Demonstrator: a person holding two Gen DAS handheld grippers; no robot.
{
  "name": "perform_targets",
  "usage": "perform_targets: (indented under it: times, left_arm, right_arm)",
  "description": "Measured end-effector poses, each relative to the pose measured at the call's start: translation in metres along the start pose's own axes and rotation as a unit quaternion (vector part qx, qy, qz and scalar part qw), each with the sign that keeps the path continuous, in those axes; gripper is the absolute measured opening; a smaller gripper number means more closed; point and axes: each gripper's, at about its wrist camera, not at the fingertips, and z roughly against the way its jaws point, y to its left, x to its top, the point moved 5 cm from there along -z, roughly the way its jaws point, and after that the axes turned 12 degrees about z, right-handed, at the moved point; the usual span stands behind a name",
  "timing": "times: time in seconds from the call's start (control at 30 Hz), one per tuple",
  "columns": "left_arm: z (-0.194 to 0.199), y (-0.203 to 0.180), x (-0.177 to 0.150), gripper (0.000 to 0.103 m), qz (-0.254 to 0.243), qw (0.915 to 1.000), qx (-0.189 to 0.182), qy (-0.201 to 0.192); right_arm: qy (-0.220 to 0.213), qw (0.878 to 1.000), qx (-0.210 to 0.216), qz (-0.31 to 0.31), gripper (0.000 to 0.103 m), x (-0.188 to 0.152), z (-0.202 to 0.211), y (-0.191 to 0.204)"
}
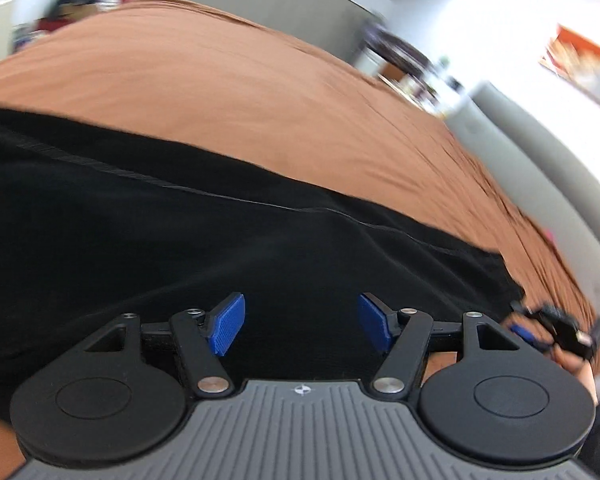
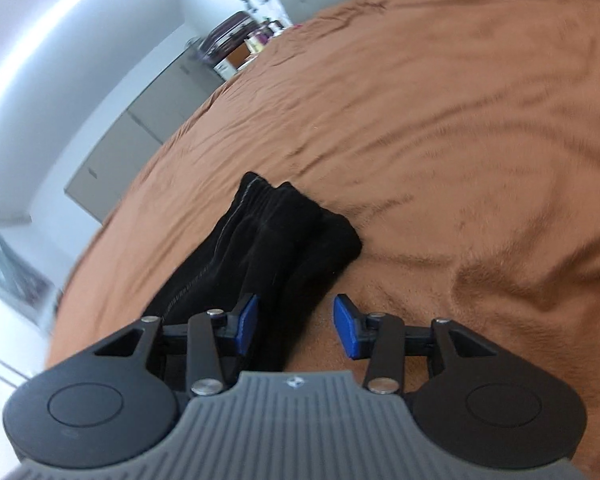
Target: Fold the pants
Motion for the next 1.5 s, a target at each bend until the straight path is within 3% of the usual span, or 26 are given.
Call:
perform_targets:
  times: [0.17, 0.3, 0.4, 0.5, 0.57, 0.67, 0.8, 0.9, 1.0, 1.07, 1.13, 1.2, 1.27, 1.4, 1.5]
  left_arm:
    - [-0.047, -0.044, 0.000, 0.076, -0.013, 0.9991, -0.010, 0.039]
    - [-0.075, -0.064, -0.005, 0.076, -0.016, 0.9982, -0.017, 0.055]
    - [-0.100, -0.073, -0.007, 0.076, -0.023, 0.9976, 0.002, 0.066]
    - [-0.122, -0.072, -0.015, 0.076, -0.042, 0.9949, 0.032, 0.085]
    - [-0.142, -0.071, -0.024, 0.073, -0.075, 0.9883, 0.071, 0.112]
    - [-0.156, -0.078, -0.039, 0.075, -0.132, 0.9805, 0.096, 0.110]
    - [-0.150, -0.077, -0.035, 0.075, -0.112, 0.9825, 0.089, 0.119]
    - [-0.143, -0.068, -0.032, 0.074, -0.089, 0.9869, 0.062, 0.120]
    - [-0.126, -0.058, -0.024, 0.074, -0.027, 0.9933, 0.026, 0.110]
    - [-0.112, -0.052, -0.018, 0.074, 0.014, 0.9951, -0.005, 0.098]
    - [-0.100, -0.047, -0.013, 0.074, 0.027, 0.9956, -0.015, 0.089]
    - [-0.092, -0.041, -0.007, 0.074, 0.033, 0.9959, -0.014, 0.083]
    - [-0.081, -0.036, -0.003, 0.074, 0.049, 0.9956, -0.027, 0.075]
    - [-0.057, -0.021, 0.005, 0.074, 0.094, 0.9915, -0.068, 0.059]
    - [-0.044, -0.015, 0.013, 0.074, 0.113, 0.9890, -0.083, 0.047]
  right_arm:
    - [0.003, 0.996, 0.045, -0.073, 0.042, 0.007, -0.024, -0.002]
    - [-0.001, 0.990, 0.053, -0.132, 0.042, 0.008, -0.041, -0.009]
    - [-0.011, 0.980, 0.071, -0.187, 0.037, 0.005, -0.048, -0.021]
    - [-0.008, 0.981, 0.079, -0.179, 0.027, 0.009, -0.050, -0.020]
    - [-0.006, 0.981, 0.083, -0.176, 0.024, 0.009, -0.050, -0.021]
    - [-0.002, 0.978, 0.083, -0.192, 0.021, 0.007, -0.049, -0.025]
    - [-0.033, 0.964, 0.094, -0.245, 0.016, 0.014, -0.042, -0.025]
    - [-0.057, 0.980, 0.067, -0.177, 0.015, 0.022, -0.035, -0.001]
    - [-0.089, 0.986, 0.070, -0.120, 0.014, 0.033, -0.021, 0.027]
    - [-0.114, 0.990, 0.075, -0.043, 0.014, 0.041, -0.006, 0.059]
    - [-0.140, 0.985, 0.088, 0.053, 0.014, 0.045, 0.010, 0.099]
    - [-0.165, 0.967, 0.108, 0.159, 0.014, 0.040, 0.027, 0.146]
    - [-0.176, 0.942, 0.129, 0.257, 0.014, 0.024, 0.039, 0.190]
    - [-0.154, 0.871, 0.143, 0.445, 0.014, -0.039, 0.042, 0.267]
    - [-0.121, 0.816, 0.154, 0.543, 0.014, -0.098, 0.032, 0.301]
